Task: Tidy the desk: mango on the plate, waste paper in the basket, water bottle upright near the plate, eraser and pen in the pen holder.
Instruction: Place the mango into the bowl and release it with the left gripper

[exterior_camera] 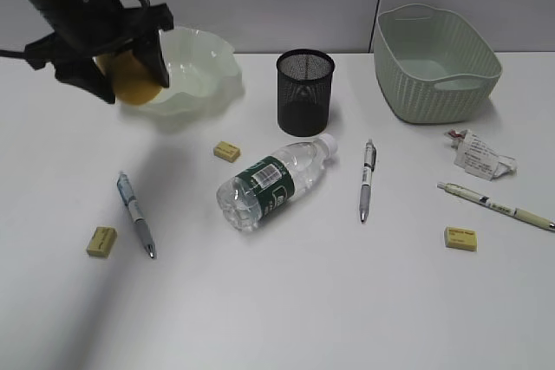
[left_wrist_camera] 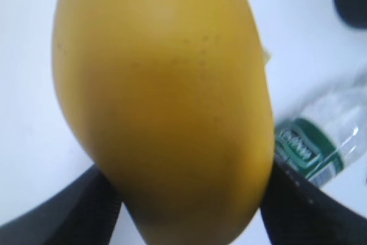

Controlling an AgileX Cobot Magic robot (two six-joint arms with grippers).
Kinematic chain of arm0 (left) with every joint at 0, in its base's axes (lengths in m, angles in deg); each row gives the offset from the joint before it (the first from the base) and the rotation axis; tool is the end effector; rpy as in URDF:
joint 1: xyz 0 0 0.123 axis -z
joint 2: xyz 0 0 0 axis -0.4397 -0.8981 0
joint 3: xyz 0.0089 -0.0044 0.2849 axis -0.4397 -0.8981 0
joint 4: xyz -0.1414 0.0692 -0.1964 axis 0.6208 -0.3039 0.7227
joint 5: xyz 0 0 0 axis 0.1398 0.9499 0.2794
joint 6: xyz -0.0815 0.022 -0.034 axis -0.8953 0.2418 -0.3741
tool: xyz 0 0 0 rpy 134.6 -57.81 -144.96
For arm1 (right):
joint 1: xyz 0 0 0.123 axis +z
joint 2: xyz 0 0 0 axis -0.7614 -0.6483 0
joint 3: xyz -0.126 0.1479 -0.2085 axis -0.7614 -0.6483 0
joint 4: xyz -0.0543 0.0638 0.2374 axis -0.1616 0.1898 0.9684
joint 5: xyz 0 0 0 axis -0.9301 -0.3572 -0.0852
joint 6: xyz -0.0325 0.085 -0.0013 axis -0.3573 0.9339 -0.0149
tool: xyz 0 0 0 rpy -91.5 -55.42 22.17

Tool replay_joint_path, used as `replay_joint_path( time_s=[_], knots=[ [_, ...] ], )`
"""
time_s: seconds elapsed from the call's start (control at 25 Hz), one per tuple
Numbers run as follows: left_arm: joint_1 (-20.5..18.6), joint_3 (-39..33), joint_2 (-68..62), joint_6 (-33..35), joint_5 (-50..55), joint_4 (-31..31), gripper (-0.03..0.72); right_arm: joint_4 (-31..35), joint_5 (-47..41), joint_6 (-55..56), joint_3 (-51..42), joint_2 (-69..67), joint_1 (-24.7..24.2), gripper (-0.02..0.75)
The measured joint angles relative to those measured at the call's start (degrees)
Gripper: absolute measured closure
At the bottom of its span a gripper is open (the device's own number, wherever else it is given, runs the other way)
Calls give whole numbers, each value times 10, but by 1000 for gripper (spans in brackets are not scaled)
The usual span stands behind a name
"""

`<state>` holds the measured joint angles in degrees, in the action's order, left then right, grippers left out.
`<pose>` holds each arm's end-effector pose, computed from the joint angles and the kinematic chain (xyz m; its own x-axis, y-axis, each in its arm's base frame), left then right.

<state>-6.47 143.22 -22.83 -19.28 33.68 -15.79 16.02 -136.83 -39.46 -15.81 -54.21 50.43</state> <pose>0.3690 -0.1432 0.2590 -0.9623 -0.1837 -0.2005 -0.1314 0.9596 -0.2489 -0.0059 -0.0055 0.2799 -0.4253 -0.0413 -0.9041 0.0244 0.9981 -0.0571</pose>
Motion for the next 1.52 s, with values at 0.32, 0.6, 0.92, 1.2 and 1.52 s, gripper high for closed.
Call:
replay_joint_path(
  time_s=[0.32,0.6,0.92,1.2,1.52],
  knots=[
    [-34,11,-9,0,-257,-2,150,0,0,0,0,0,0,243],
    [-51,11,-91,0,-393,0,150,0,0,0,0,0,0,243],
    [-51,11,-166,0,-471,8,148,0,0,0,0,0,0,243],
    [-51,11,-173,0,-488,10,64,0,0,0,0,0,0,243],
    [-51,11,-162,0,-425,31,99,0,0,0,0,0,0,243]
  ],
)
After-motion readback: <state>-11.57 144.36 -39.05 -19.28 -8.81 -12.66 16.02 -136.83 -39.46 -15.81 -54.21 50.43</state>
